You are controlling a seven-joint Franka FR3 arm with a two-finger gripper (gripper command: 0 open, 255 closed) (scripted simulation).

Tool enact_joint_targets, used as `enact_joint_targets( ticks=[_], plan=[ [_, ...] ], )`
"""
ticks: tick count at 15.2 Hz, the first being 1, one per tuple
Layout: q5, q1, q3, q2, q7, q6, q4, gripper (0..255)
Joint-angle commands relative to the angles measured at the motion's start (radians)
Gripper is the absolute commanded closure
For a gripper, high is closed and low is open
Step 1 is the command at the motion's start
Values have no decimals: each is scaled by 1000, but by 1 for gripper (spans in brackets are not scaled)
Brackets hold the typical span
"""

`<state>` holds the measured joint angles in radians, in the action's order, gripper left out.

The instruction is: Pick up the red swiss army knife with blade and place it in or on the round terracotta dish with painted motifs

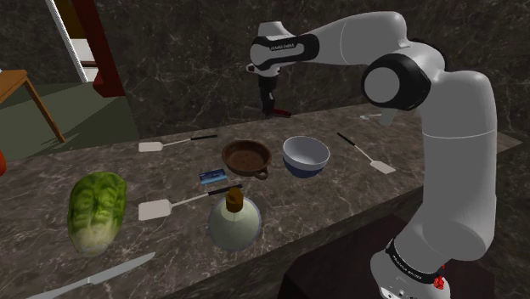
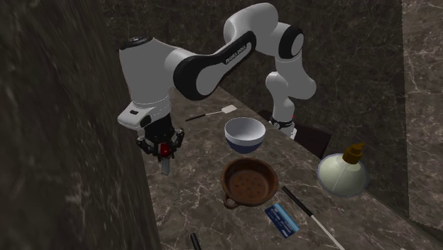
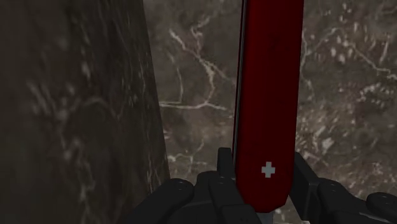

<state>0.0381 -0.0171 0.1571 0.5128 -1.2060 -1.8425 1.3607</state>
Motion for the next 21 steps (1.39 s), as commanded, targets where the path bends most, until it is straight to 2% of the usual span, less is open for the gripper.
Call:
enact_joint_targets(
  ticks=[1, 7, 13, 21],
  plan=[
    [-1, 0, 0, -4, 1, 26, -21, 255],
    [-1, -3, 1, -7, 0, 104, -97, 255],
    [-31, 92, -22, -178, 111, 23, 157, 255],
    [-57, 201, -78, -338, 277, -33, 376, 255]
  ],
)
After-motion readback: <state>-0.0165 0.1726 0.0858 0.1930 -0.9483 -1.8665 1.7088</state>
